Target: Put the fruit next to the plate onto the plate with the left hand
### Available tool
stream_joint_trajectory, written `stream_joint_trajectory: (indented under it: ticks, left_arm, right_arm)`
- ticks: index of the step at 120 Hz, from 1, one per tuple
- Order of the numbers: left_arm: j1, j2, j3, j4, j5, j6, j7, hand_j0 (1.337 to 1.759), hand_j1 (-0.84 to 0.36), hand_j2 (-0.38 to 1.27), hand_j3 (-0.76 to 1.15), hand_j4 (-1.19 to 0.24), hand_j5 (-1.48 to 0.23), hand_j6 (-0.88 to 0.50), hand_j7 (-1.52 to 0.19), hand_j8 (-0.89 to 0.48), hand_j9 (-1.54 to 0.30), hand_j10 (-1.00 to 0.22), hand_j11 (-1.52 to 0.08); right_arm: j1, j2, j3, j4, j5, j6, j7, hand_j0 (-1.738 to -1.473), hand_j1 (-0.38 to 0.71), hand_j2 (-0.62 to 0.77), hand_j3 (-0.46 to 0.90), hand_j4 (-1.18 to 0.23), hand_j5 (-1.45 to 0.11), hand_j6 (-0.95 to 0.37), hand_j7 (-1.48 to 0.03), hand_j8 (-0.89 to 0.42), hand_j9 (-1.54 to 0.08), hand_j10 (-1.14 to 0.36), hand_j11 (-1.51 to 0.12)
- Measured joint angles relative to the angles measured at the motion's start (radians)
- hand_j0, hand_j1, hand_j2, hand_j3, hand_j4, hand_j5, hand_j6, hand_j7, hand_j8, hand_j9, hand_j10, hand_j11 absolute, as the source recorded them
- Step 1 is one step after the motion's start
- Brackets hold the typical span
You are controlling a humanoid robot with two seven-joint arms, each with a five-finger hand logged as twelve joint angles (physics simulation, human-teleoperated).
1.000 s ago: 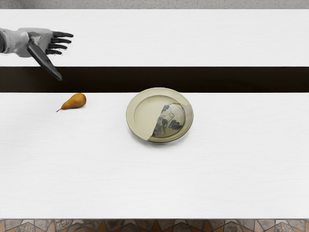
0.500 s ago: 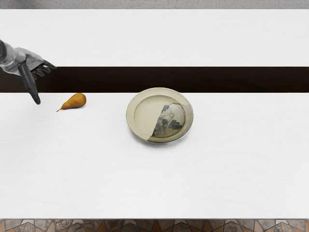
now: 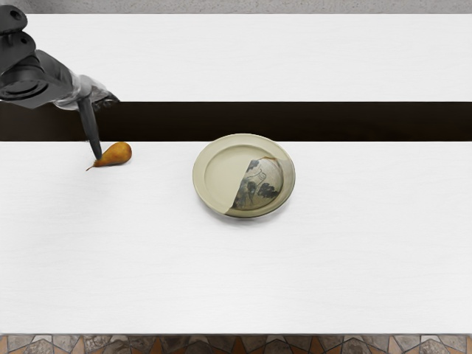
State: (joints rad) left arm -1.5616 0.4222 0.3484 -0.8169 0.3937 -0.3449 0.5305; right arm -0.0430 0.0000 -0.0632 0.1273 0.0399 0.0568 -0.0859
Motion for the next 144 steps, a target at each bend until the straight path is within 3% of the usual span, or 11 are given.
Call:
stream_joint_trajectory:
  ticks: [19,38,54,102,144]
  left_arm:
    - [0.006,-0.039,0.034,0.002,-0.003,0.135,0.001,1.658,0.35,0.0,0.0,0.0,0.0,0.0,0.0,0.0,0.0,0.0,0.0]
    - [0.023,-0.084,0.058,0.005,-0.024,0.222,0.054,1.658,0.35,0.0,0.0,0.0,0.0,0.0,0.0,0.0,0.0,0.0,0.0]
    - [0.038,-0.105,0.067,0.007,-0.052,0.271,0.073,1.658,0.35,0.0,0.0,0.0,0.0,0.0,0.0,0.0,0.0,0.0,0.0]
    - [0.09,-0.173,0.079,0.048,-0.051,0.369,0.08,1.658,0.33,0.0,0.0,-0.02,-0.02,-0.02,-0.02,-0.02,-0.02,-0.02,-0.02]
    - [0.109,-0.211,0.102,0.066,-0.019,0.383,0.08,1.658,0.13,0.04,0.0,-0.19,-0.24,-0.19,-0.24,-0.19,-0.24,-0.19,-0.24]
  right_arm:
    - [0.0,0.0,0.0,0.0,0.0,0.0,0.0,-1.658,-0.32,0.0,0.0,-0.02,-0.03,-0.02,-0.03,-0.02,-0.03,-0.02,-0.03]
    - [0.0,0.0,0.0,0.0,0.0,0.0,0.0,-1.658,-0.32,0.0,0.0,-0.02,-0.03,-0.02,-0.03,-0.02,-0.03,-0.02,-0.03]
    - [0.0,0.0,0.0,0.0,0.0,0.0,0.0,-1.658,-0.32,0.0,0.0,-0.02,-0.03,-0.02,-0.03,-0.02,-0.03,-0.02,-0.03]
    - [0.0,0.0,0.0,0.0,0.0,0.0,0.0,-1.658,-0.32,0.0,0.0,-0.02,-0.03,-0.02,-0.03,-0.02,-0.03,-0.02,-0.03]
    - [0.0,0.0,0.0,0.0,0.0,0.0,0.0,-1.658,-0.32,0.0,0.0,-0.02,-0.03,-0.02,-0.03,-0.02,-0.03,-0.02,-0.03]
